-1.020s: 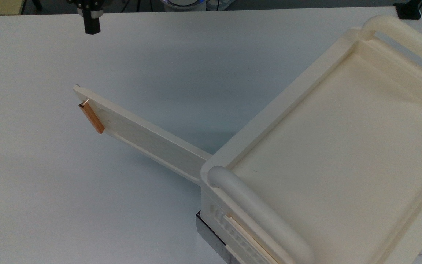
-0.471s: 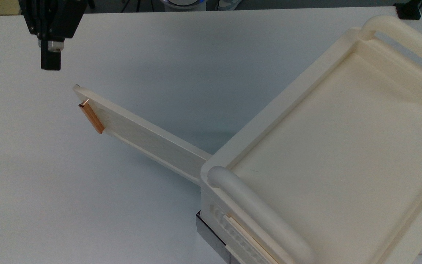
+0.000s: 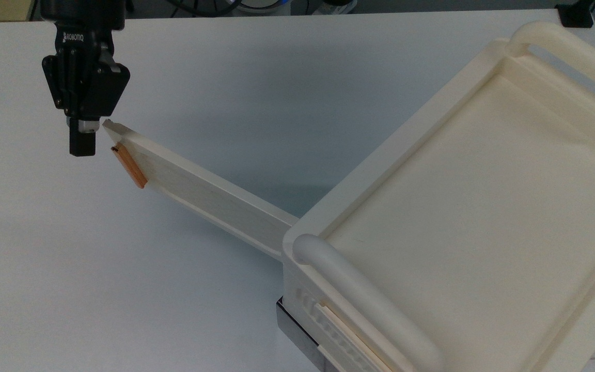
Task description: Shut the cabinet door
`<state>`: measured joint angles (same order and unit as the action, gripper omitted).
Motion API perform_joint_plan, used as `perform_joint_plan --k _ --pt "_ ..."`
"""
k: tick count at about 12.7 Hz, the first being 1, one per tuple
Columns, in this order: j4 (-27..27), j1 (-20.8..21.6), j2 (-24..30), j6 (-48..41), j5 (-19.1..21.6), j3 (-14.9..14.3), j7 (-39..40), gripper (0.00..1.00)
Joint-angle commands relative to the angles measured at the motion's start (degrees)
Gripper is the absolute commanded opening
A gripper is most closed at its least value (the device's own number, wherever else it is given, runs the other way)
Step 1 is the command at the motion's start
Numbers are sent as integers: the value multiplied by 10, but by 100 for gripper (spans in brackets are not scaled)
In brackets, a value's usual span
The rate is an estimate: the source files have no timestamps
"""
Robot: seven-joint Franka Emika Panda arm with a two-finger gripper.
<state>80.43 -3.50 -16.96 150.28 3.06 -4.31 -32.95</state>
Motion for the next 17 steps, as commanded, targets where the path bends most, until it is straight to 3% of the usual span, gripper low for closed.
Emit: perform_joint_plan --k 1,2,5,12,17 --pt "1 1 0 2 11 12 -3 0" --pt "16 -3 2 2 10 32 -2 0" --pt "39 -3 4 -1 9 50 -1 0" --pt "37 -4 47 -182 11 95 2 0" --pt "34 -11 48 -221 12 162 -3 0"
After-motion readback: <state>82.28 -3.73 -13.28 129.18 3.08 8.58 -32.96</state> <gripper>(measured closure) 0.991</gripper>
